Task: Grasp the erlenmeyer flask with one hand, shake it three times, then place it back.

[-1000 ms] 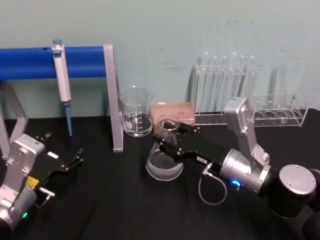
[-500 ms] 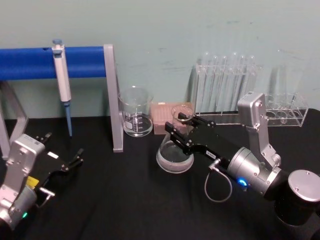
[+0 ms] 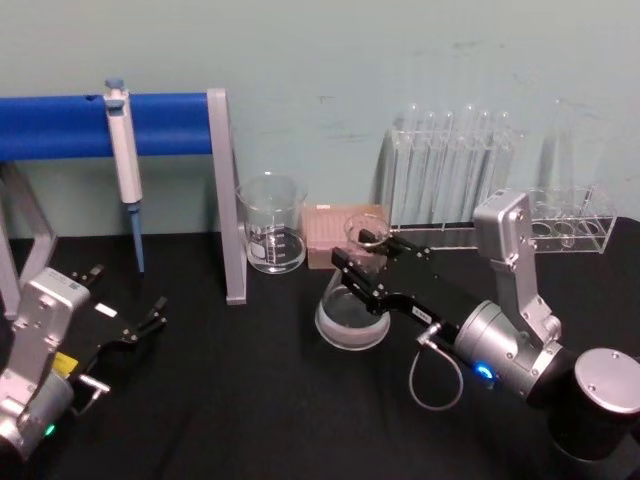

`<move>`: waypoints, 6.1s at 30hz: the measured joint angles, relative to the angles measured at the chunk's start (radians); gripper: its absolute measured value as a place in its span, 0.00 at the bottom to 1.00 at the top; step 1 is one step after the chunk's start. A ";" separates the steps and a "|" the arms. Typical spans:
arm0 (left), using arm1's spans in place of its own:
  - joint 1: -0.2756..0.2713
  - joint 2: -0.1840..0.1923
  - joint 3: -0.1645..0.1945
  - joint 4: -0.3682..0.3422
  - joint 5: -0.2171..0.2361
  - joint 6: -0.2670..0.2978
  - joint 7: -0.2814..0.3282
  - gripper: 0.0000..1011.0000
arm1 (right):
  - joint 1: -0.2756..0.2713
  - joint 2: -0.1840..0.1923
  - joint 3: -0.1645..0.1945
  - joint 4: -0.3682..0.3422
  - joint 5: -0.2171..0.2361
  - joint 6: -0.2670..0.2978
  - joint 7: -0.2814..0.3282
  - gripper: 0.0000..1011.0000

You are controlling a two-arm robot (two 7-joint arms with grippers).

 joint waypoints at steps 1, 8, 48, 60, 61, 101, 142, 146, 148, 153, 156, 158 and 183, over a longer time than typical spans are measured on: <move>0.000 0.000 0.000 0.000 0.000 0.000 0.000 0.99 | 0.000 0.000 -0.001 -0.001 -0.001 0.000 0.003 0.45; 0.000 0.000 0.000 0.000 0.000 0.000 0.000 0.99 | 0.001 0.003 -0.022 -0.007 -0.004 -0.008 0.055 0.45; 0.000 0.000 0.000 0.000 0.000 0.000 0.000 0.99 | -0.027 0.027 -0.050 -0.056 -0.026 -0.080 0.028 0.45; 0.000 0.000 0.000 0.000 0.000 0.000 0.000 0.99 | -0.071 0.010 0.048 -0.069 -0.076 -0.065 -0.101 0.45; 0.000 0.000 0.000 0.000 0.000 0.000 0.000 0.99 | -0.074 0.009 0.056 -0.070 -0.078 -0.063 -0.108 0.45; 0.000 0.000 0.000 0.000 0.000 0.000 0.000 0.99 | -0.055 -0.035 0.131 -0.028 -0.137 -0.021 -0.060 0.45; 0.000 0.000 0.000 0.000 0.000 0.000 0.000 0.99 | -0.012 0.018 -0.048 -0.050 -0.031 -0.052 0.092 0.45; 0.000 0.000 0.000 0.000 0.000 0.000 0.000 0.99 | -0.018 0.018 -0.038 -0.052 -0.034 -0.052 0.068 0.45; 0.000 0.000 0.000 0.000 0.000 0.000 0.000 0.99 | -0.025 0.019 -0.025 -0.055 -0.038 -0.052 0.045 0.45; 0.000 0.000 0.000 0.000 0.000 0.000 0.000 0.99 | -0.037 0.017 0.002 -0.058 -0.049 -0.050 0.002 0.45; 0.000 0.000 0.000 0.000 0.000 0.000 0.000 0.99 | -0.044 0.015 0.024 -0.058 -0.057 -0.048 -0.026 0.45; 0.000 0.000 0.000 0.000 0.000 0.000 0.000 0.99 | -0.050 0.013 0.043 -0.058 -0.064 -0.045 -0.047 0.45; 0.000 0.000 0.000 0.000 0.000 0.000 0.000 0.99 | -0.089 -0.018 0.187 -0.051 -0.129 -0.006 -0.168 0.45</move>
